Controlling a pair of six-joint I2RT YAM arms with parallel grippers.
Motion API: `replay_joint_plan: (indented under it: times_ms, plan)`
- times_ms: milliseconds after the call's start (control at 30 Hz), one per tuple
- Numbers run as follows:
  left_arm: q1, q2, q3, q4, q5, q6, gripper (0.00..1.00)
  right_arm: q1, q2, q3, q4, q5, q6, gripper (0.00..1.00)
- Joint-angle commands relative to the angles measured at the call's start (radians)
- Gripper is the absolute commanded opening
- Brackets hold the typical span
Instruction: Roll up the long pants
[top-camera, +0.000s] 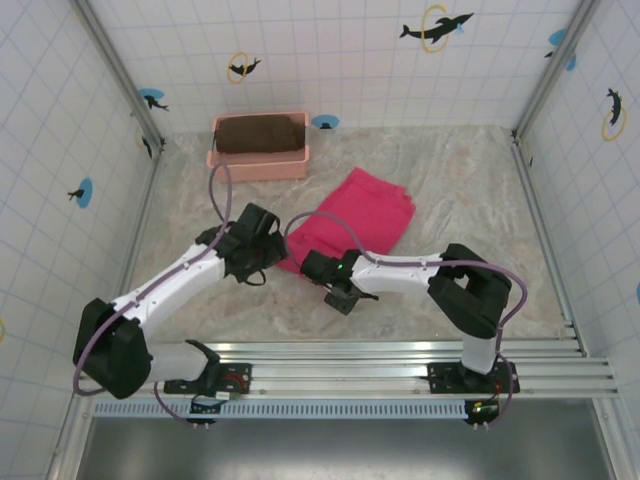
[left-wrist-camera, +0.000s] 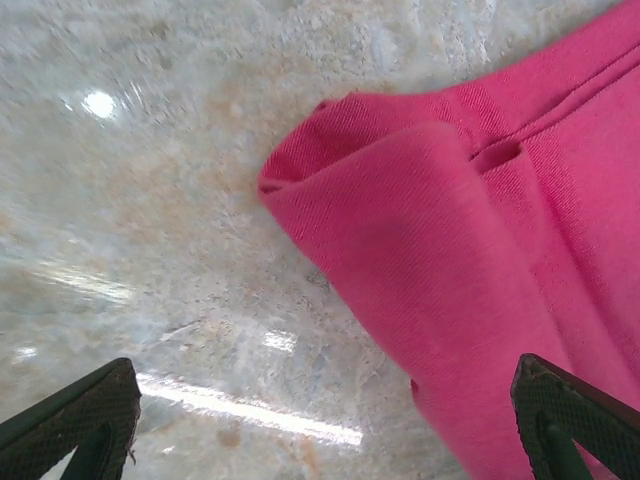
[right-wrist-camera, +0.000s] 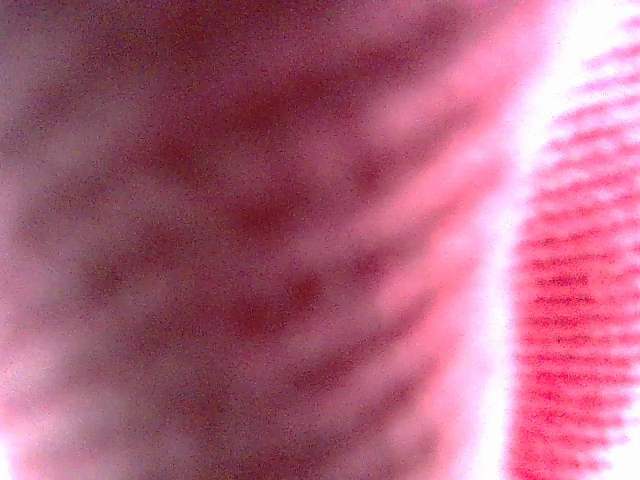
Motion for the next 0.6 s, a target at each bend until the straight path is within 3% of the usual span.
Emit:
replay_joint_plan:
  times_ms: [0, 100, 267, 400, 567]
  plan:
    - [-0.006, -0.09, -0.216, 0.392, 0.019, -0.169, 0.97, -0.028, 0.038, -0.031, 0.018, -0.168, -0.058, 0.0]
    - [-0.007, -0.154, -0.414, 0.705, -0.014, -0.303, 0.97, -0.034, 0.036, -0.02, 0.006, -0.183, -0.066, 0.0]
    - [-0.018, -0.164, -0.542, 0.984, -0.07, -0.374, 0.97, -0.034, 0.051, -0.006, 0.0, -0.215, -0.066, 0.0]
    - [-0.037, -0.07, -0.586, 1.244, -0.089, -0.417, 0.97, -0.034, 0.07, 0.0, 0.004, -0.243, -0.059, 0.0]
    - [-0.037, 0.109, -0.569, 1.378, -0.03, -0.49, 0.97, -0.031, 0.08, 0.016, -0.001, -0.247, -0.057, 0.0]
